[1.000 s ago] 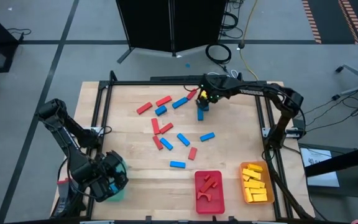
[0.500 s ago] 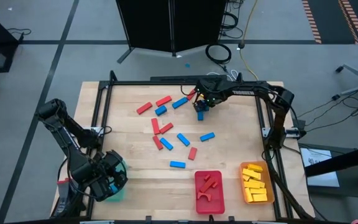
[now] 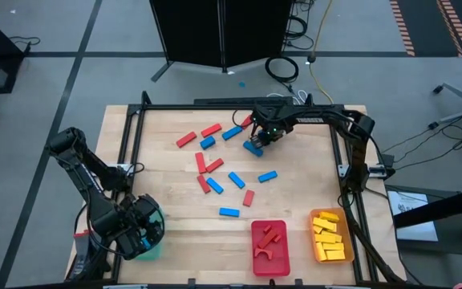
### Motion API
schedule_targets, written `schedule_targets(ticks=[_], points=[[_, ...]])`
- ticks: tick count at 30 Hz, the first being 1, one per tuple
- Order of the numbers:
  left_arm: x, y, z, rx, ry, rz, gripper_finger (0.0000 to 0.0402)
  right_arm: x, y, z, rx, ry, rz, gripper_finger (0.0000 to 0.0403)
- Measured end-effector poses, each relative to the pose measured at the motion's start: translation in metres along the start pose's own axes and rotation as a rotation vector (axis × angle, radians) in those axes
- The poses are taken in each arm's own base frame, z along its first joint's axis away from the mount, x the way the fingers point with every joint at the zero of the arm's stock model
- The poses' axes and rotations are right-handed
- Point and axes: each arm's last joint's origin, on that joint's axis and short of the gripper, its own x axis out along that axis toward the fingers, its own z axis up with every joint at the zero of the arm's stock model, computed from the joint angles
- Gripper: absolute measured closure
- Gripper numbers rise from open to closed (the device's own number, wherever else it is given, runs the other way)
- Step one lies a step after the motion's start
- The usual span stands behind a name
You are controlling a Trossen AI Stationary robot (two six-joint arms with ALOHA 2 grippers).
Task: Sort blocks
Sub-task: Put the blue block into the blue bin
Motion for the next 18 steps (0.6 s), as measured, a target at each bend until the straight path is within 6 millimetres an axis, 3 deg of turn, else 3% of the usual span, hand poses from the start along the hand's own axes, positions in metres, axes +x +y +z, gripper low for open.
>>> schedule_targets(ticks=[6,11,18], points=[[0.001,-0.002,0.005,-0.049,-0.079,-0.022,0.0120,-0.012,0.007,-0.004,-0.058,0.004,0.058,0.0291],[0.004,-0.003,0.016,-0.090,-0.170,-0.023,0.0121,-0.055,0.021,-0.015,-0.197,-0.083,0.164,0.0291],[0.008,-0.005,0.048,-0.147,-0.485,-0.034,0.0121,-0.128,0.047,-0.044,-0.438,-0.252,0.425,0.0291]])
